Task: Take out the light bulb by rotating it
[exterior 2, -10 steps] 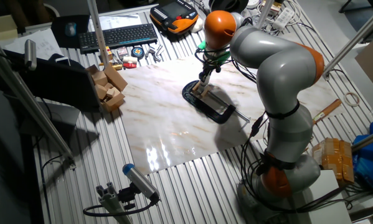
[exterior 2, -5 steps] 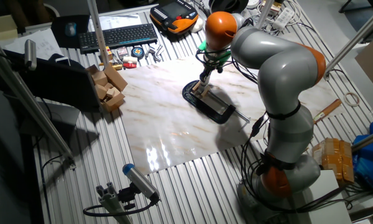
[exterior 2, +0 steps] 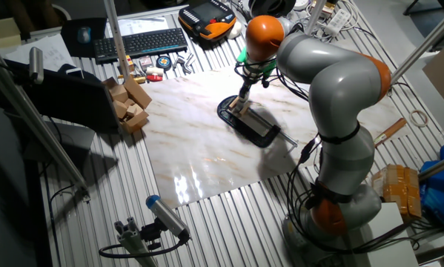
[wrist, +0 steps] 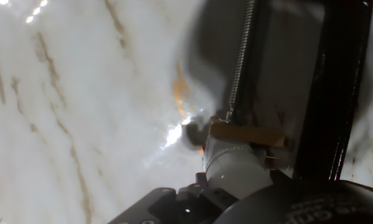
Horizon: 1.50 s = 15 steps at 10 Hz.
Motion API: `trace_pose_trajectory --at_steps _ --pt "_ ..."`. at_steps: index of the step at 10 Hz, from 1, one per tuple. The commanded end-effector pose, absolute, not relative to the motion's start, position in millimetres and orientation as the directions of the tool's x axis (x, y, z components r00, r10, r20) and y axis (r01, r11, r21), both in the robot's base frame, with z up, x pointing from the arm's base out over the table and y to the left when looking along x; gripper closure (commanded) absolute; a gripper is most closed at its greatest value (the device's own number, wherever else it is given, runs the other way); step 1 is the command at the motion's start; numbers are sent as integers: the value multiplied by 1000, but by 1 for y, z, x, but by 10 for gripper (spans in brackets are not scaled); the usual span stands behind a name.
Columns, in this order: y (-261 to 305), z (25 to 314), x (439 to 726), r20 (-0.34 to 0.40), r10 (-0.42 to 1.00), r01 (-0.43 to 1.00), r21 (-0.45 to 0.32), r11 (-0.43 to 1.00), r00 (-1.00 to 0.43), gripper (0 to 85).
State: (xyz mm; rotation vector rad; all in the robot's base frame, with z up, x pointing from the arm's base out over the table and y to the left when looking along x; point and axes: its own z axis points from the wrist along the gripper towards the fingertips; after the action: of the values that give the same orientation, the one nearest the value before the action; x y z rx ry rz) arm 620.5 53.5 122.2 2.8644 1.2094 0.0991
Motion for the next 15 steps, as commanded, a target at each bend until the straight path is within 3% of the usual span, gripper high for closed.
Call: trace_pose_trajectory --at_steps 1,15 --pt "54 122 620 49 736 734 60 -677 675 850" --pt "53 121 622 33 875 875 28 -483 483 850"
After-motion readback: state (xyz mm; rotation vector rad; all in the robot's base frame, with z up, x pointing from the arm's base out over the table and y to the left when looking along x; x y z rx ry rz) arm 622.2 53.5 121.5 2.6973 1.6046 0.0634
